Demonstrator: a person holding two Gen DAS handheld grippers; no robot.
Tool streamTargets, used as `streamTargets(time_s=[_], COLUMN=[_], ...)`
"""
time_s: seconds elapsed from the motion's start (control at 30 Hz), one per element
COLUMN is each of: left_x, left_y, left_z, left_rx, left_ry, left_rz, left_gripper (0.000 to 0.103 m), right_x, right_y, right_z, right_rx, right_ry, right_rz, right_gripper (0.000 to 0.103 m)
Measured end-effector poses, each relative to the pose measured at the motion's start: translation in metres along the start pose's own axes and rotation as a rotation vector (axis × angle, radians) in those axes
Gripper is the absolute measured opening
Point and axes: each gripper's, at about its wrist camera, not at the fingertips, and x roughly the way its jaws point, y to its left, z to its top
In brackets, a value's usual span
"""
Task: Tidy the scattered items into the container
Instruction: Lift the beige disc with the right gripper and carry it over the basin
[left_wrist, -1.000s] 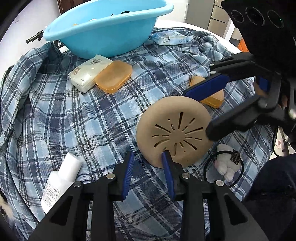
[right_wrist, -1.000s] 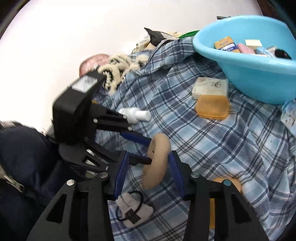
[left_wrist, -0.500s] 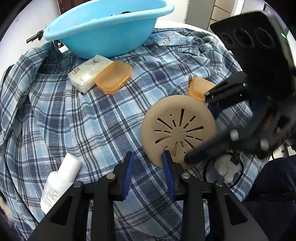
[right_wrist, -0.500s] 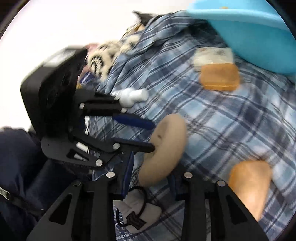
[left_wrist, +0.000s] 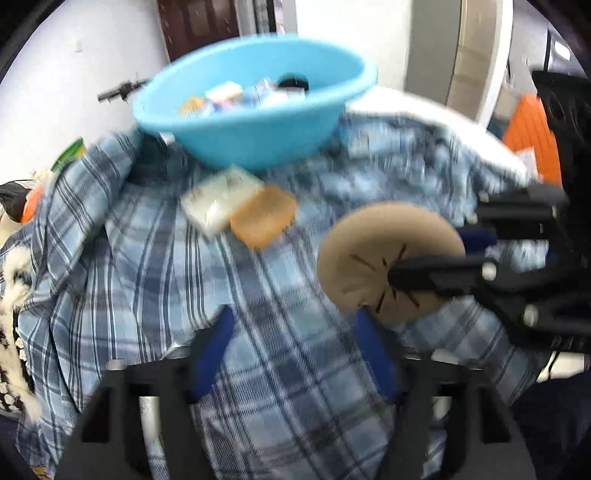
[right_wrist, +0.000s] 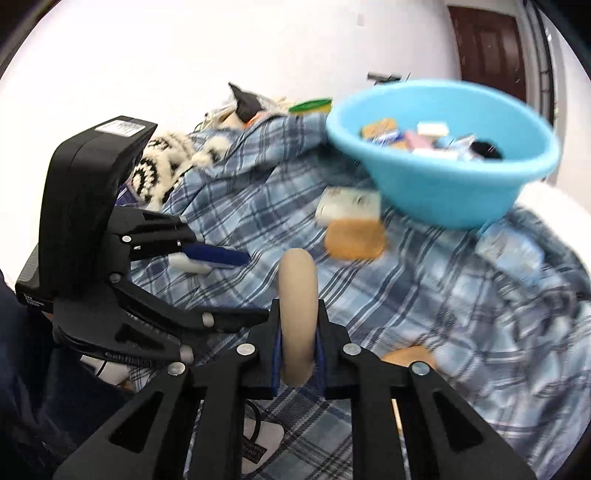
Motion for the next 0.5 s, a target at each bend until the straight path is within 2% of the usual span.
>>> streamTargets(time_s=[0.03,0.1,0.17,0.2,0.27,0.3,0.4,0.5], left_x=[-0.003,-0.006,-0.006,-0.007,-0.006,-0.004,0.003,0.001], left_y=[-0.001,0.000,-0.001,-0.002,-0.007,-0.010,-0.014,-0.016], left_z=[0.003,0.009,0.014,0.017,0.020,0.023,0.027,0.033], left_rx=[-0.012,-0.045,-0.074,-0.090,-0.103,-0.103,-0.098,-0.083], left_ry=[-0.014,-0.028,-0.060,-0.084,-0.118,-0.127,-0.110,-0.128], left_rz=[-0.007,-0.002,0.051,0.099,0.167,0.176,0.144,0.162], left_gripper=[0.075,0.077,0.084,0.086,0.086,0.086,0.086,0.086], right_x=[-0.005,-0.009,-0.007,-0.006,-0.007,-0.005,-0.012,-0.019], right_y=[0.001,0.006,0.004,-0.003,-0.020,-0.025,-0.030,-0.029], right_z=[0.002,0.004,0.004,0.002,-0.004,-0.006,-0.002,0.010], right_rx=[-0.013,-0.044,-0.012,0.042,0.148,0.184,0.209,0.189], right_ry=[-0.019,-0.046,-0.035,-0.028,-0.023,-0.023,-0.050,-0.085], right_rz=[-0.052,-0.209,-0.327,-0.354,-0.332,-0.335,-0.347,-0.369], right_gripper=[0.013,0.013,0.013,0.013,0.013,0.013,0.013,0.013])
